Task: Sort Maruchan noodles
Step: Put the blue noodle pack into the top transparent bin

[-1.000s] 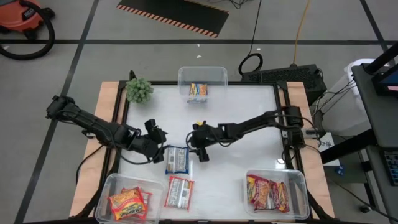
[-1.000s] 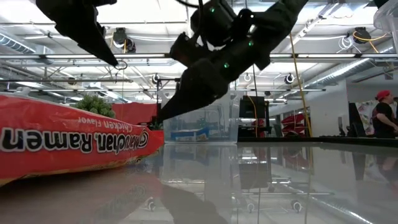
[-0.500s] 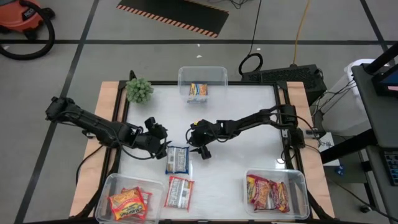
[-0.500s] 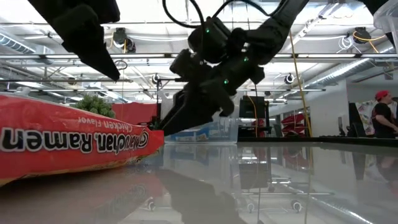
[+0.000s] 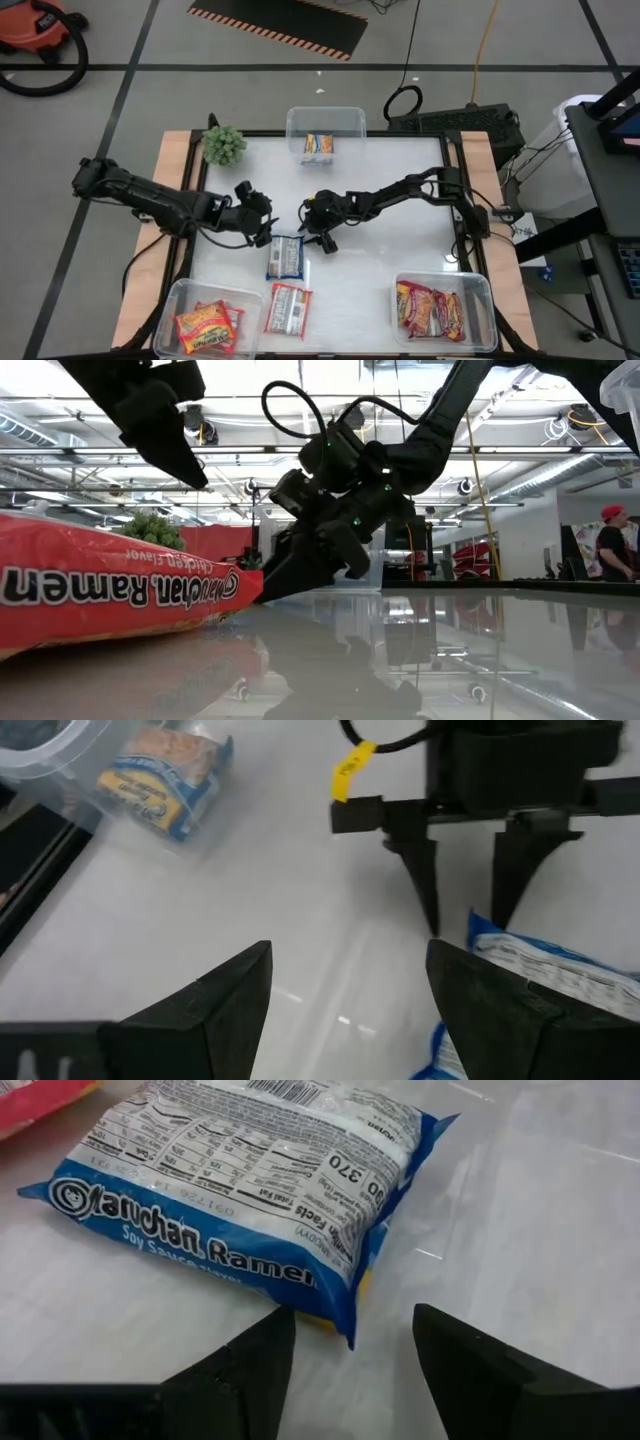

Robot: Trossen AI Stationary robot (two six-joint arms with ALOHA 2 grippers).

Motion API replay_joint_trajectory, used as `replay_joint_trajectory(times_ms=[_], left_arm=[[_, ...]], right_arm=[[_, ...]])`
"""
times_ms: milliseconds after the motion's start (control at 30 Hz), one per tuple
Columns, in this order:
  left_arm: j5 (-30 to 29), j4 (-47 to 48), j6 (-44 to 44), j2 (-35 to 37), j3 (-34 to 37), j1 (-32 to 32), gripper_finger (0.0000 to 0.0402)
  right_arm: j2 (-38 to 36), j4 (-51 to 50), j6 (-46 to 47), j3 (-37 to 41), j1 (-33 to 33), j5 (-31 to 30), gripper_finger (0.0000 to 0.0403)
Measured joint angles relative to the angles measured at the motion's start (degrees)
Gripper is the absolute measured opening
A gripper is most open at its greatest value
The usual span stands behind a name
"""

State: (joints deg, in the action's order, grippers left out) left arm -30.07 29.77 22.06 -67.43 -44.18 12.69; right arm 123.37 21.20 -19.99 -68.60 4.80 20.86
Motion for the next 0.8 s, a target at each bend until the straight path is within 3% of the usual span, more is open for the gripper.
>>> replay_joint_trajectory(times_ms=[533, 633, 800], left_arm=[[0.0, -0.05, 0.37, 0.02, 0.0, -4.35, 0.0269], [0.01, -0.05, 0.58, 0.0, 0.0, -4.91, 0.0269], [-0.02, -0.05, 1.2, 0.02, 0.0, -5.64, 0.0269]], right_arm=[[-3.74, -2.58, -3.42, 0.17, 2.17, -1.31, 0.0009], [-4.23, -3.83, -4.27, 0.17, 2.6, -1.29, 0.001], [-4.39, -4.85, -7.81, 0.17, 2.62, -1.16, 0.0061]])
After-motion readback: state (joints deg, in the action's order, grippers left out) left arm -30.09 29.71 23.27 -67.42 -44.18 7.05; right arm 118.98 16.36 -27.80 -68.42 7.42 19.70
